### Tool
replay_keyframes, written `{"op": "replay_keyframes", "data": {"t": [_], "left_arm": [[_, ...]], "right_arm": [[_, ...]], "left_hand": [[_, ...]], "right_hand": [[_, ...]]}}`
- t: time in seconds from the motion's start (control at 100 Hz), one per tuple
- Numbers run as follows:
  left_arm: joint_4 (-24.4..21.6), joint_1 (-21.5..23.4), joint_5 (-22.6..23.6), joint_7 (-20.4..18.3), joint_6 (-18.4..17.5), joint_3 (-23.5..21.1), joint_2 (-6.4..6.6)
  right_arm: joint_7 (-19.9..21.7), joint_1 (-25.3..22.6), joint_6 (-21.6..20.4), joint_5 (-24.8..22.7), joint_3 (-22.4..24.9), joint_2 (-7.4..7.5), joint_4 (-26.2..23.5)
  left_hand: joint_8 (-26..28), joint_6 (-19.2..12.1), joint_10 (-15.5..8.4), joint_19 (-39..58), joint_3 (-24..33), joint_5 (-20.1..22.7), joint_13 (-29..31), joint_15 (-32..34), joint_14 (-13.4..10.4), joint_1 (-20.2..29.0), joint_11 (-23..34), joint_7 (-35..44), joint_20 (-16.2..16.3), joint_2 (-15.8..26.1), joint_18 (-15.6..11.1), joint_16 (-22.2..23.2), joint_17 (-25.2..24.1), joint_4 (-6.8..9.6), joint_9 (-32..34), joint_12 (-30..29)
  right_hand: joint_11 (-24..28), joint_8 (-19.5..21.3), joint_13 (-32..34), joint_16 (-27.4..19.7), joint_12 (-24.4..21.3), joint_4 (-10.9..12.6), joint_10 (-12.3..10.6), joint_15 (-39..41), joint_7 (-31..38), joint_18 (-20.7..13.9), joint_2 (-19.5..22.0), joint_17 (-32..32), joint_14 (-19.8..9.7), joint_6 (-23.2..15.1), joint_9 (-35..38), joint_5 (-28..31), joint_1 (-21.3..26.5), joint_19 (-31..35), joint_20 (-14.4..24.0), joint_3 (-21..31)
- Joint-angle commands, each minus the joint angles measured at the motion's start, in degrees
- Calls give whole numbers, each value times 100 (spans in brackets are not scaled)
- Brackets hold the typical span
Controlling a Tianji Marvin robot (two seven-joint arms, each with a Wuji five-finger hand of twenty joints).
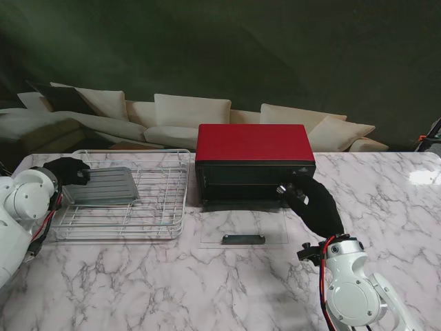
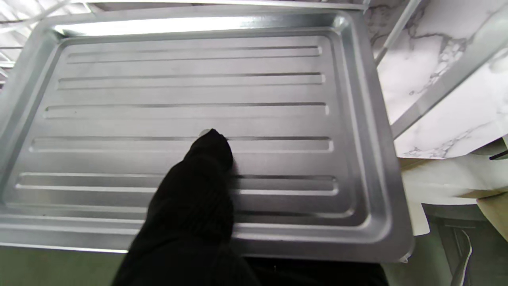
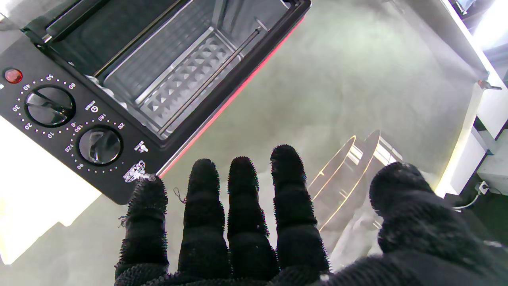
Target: Slide the trays into the oven
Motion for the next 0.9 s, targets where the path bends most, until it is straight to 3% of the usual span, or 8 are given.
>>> {"op": "replay_keyframes", "data": {"t": [0.0, 0.24, 0.54, 0.89], "left_arm": [[52, 17, -27, -120, 23, 1, -31], [-273, 135, -287, -491, 9, -255, -22], [-843, 312, -355, -1207, -179, -676, 60], [-1300, 462, -330, -1227, -485, -1054, 67]], "right_arm": [[-1, -23, 30, 16, 1, -12, 0], [-9, -28, 41, 31, 9, -16, -4], [-44, -52, 49, 69, 30, -28, -20], [-52, -65, 42, 107, 48, -34, -23]], "left_hand": [[-8, -2, 8, 504, 450, 316, 339, 294, 165, 475, 194, 238, -88, 211, -122, 12, 342, -72, 252, -69], [512, -58, 34, 703, 586, 410, 561, 565, 224, 446, 540, 883, -160, 288, -56, 129, 584, -278, 446, 216], [475, -103, 32, 718, 541, 502, 701, 531, 182, 416, 436, 880, -191, 260, -111, 99, 727, -356, 575, 224], [481, -139, 2, 691, 502, 517, 697, 512, 168, 421, 392, 876, -213, 273, -141, 105, 732, -359, 590, 296]], "right_hand": [[1, 36, 40, 18, 18, 57, -35, -122, -100, 27, -76, -32, 6, -188, 112, 90, -17, 10, 66, 56], [1, 33, 40, 19, 18, 56, -23, -121, -108, 27, -70, -33, 4, -180, 109, 66, -18, 12, 69, 51], [5, 34, 30, 19, 19, 54, -23, -122, -102, 24, -56, -36, 2, -183, 102, 53, -18, 9, 70, 40], [7, 32, 27, 19, 19, 54, -23, -124, -97, 20, -49, -36, 5, -182, 98, 53, -22, 11, 74, 33]]}}
